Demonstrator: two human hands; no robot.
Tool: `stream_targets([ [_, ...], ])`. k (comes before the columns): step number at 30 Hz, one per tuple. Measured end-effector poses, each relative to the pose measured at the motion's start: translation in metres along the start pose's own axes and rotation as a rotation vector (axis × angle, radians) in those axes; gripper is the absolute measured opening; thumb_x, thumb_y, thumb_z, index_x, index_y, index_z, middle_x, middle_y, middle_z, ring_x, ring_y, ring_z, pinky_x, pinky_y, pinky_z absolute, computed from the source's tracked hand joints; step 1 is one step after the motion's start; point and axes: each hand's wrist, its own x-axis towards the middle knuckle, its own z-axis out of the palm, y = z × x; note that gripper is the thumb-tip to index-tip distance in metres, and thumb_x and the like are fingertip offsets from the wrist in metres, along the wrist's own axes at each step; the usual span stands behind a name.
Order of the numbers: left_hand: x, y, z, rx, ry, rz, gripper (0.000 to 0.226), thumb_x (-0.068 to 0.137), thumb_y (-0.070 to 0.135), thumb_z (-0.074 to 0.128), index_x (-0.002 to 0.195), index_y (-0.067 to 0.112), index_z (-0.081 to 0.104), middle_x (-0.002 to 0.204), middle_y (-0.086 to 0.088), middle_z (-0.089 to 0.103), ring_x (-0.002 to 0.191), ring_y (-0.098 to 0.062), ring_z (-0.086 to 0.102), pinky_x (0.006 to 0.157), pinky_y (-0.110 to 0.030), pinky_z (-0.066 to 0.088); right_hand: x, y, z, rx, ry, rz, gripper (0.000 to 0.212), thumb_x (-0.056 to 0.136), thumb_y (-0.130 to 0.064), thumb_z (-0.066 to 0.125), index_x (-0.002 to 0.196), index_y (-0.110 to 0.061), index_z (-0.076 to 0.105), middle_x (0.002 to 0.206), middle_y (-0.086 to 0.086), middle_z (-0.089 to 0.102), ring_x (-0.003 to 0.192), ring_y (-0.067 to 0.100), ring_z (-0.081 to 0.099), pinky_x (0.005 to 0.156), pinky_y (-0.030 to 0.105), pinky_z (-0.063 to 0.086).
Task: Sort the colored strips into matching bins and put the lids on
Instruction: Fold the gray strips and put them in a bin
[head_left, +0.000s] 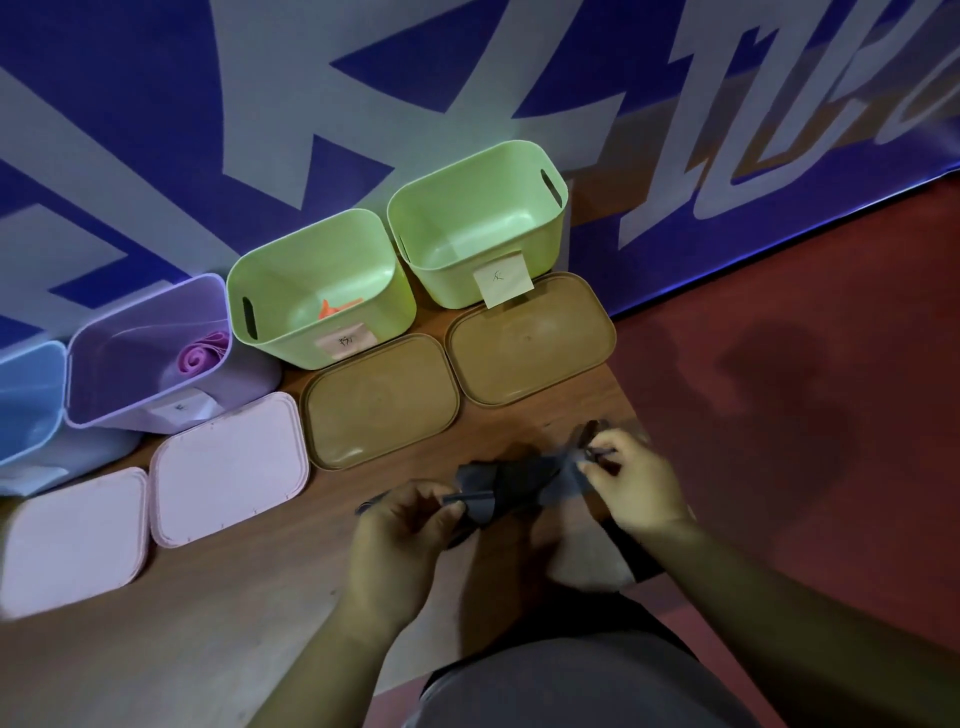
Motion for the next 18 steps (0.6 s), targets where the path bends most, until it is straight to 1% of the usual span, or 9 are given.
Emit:
stream_targets([
  [2, 0.000, -0.001, 0.003, -0.010, 0.008, -0.018, 0.008, 0.087, -0.003, 0.068, 0.088, 0.004, 0.070, 0.076, -0.007, 0.073, 0.065, -0.006, 0.065, 0.059, -0.014, 0.049, -0.002, 0.011, 0.003, -0.079, -0.017, -0.098, 0.022, 0.085, -0.031, 0.074, 0.102, -0.021, 0.064, 0.100, -0.005, 0.060, 0.092, 0.014, 0.060, 0.073, 0.030, 0.046],
  [4, -0.001, -0.001, 0.005, -0.011, 0.004, -0.026, 0.008, 0.088, -0.003, 0.068, 0.089, 0.005, 0.070, 0.076, -0.011, 0.073, 0.064, -0.011, 0.065, 0.057, -0.019, 0.050, -0.004, 0.019, 0.006, -0.136, -0.032, -0.154, 0.024, 0.082, -0.029, 0.075, 0.099, -0.018, 0.062, 0.095, -0.004, 0.057, 0.088, 0.021, 0.061, 0.070, 0.033, 0.045],
  [6, -0.001, -0.001, 0.007, -0.002, -0.002, -0.023, 0.010, 0.088, -0.002, 0.068, 0.088, 0.007, 0.071, 0.076, -0.009, 0.073, 0.064, -0.014, 0.067, 0.060, -0.025, 0.054, -0.005, 0.024, 0.009, -0.158, -0.023, -0.168, 0.025, 0.082, -0.023, 0.074, 0.104, -0.015, 0.064, 0.096, 0.001, 0.061, 0.089, 0.026, 0.062, 0.070, 0.035, 0.047],
  [8, -0.002, -0.001, 0.008, 0.008, -0.006, -0.028, 0.010, 0.088, -0.001, 0.069, 0.088, 0.008, 0.071, 0.075, -0.009, 0.074, 0.065, -0.021, 0.069, 0.062, -0.032, 0.055, -0.002, 0.026, 0.011, -0.176, 0.017, -0.170, 0.026, 0.082, -0.016, 0.073, 0.107, -0.010, 0.067, 0.100, 0.008, 0.065, 0.090, 0.031, 0.063, 0.072, 0.038, 0.050],
  [10, -0.002, -0.001, 0.008, 0.007, -0.013, -0.028, 0.010, 0.088, -0.002, 0.068, 0.089, 0.008, 0.071, 0.077, -0.008, 0.074, 0.067, -0.025, 0.069, 0.062, -0.032, 0.055, 0.001, 0.028, 0.012, -0.197, 0.035, -0.178, 0.025, 0.082, -0.015, 0.072, 0.106, -0.009, 0.068, 0.100, 0.010, 0.067, 0.091, 0.034, 0.064, 0.074, 0.040, 0.051],
  [12, -0.002, -0.001, 0.008, 0.008, -0.015, -0.026, 0.010, 0.089, -0.001, 0.068, 0.090, 0.008, 0.071, 0.078, -0.005, 0.075, 0.066, -0.016, 0.069, 0.059, -0.023, 0.054, 0.002, 0.029, 0.010, -0.212, 0.037, -0.185, 0.028, 0.082, -0.015, 0.074, 0.108, -0.008, 0.069, 0.103, 0.011, 0.068, 0.095, 0.034, 0.064, 0.076, 0.038, 0.050],
  [14, -0.002, 0.000, 0.005, -0.005, -0.017, -0.026, 0.009, 0.088, -0.002, 0.068, 0.090, 0.007, 0.071, 0.078, -0.002, 0.076, 0.068, -0.006, 0.069, 0.060, -0.016, 0.051, 0.002, 0.031, 0.009, -0.213, 0.049, -0.174, 0.028, 0.084, -0.018, 0.073, 0.111, -0.009, 0.069, 0.105, 0.011, 0.069, 0.097, 0.034, 0.063, 0.077, 0.038, 0.050],
  [16, -0.002, 0.000, 0.002, -0.015, -0.025, -0.019, 0.009, 0.088, -0.002, 0.068, 0.090, 0.006, 0.070, 0.077, 0.000, 0.075, 0.069, -0.001, 0.067, 0.062, -0.013, 0.049, -0.001, 0.029, 0.011, -0.200, 0.084, -0.131, 0.029, 0.087, -0.022, 0.071, 0.113, -0.011, 0.069, 0.107, 0.010, 0.070, 0.099, 0.032, 0.064, 0.078, 0.037, 0.051],
  [18, -0.003, -0.002, -0.004, -0.012, -0.046, -0.010, 0.009, 0.088, -0.002, 0.068, 0.089, 0.007, 0.070, 0.077, 0.001, 0.075, 0.069, 0.000, 0.067, 0.063, -0.012, 0.049, -0.005, 0.024, 0.015, -0.178, 0.131, -0.075, 0.030, 0.087, -0.023, 0.070, 0.115, -0.014, 0.069, 0.108, 0.008, 0.070, 0.100, 0.031, 0.064, 0.078, 0.037, 0.052],
])
